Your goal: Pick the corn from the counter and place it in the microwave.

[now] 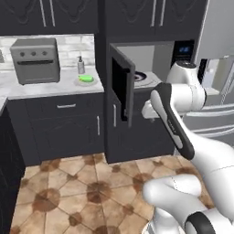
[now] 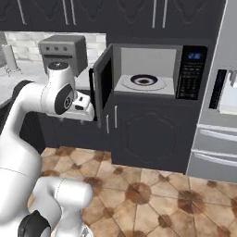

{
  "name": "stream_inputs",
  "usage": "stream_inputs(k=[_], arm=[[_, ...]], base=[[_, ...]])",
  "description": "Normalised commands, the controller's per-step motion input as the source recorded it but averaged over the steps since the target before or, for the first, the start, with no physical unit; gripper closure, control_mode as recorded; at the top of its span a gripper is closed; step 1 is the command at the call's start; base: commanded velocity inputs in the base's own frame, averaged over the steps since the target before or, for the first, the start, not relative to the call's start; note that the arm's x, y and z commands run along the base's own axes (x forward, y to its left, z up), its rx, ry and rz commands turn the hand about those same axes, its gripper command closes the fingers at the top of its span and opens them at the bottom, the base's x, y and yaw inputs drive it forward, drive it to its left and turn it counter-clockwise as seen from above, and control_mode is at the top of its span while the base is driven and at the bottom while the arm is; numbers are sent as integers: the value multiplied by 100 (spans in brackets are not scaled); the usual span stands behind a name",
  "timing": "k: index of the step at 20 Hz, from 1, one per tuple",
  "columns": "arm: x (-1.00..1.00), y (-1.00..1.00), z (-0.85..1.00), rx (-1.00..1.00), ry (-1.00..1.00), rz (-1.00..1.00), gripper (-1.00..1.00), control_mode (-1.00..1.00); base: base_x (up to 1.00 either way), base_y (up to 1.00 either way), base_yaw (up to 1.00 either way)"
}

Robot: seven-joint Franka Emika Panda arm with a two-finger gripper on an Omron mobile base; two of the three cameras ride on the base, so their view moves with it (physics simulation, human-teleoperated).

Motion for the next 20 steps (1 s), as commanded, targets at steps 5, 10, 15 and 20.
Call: stream_inputs(k=[5, 10, 15, 20], arm=[[0, 0, 0, 0, 0, 0, -100, 100], [0, 0, 0, 0, 0, 0, -100, 100], [0, 0, 0, 0, 0, 0, -100, 100], [0, 0, 0, 0, 0, 0, -100, 100]], base=[[75, 100, -17], [100, 44, -9], [99, 39, 0], [100, 0, 3]])
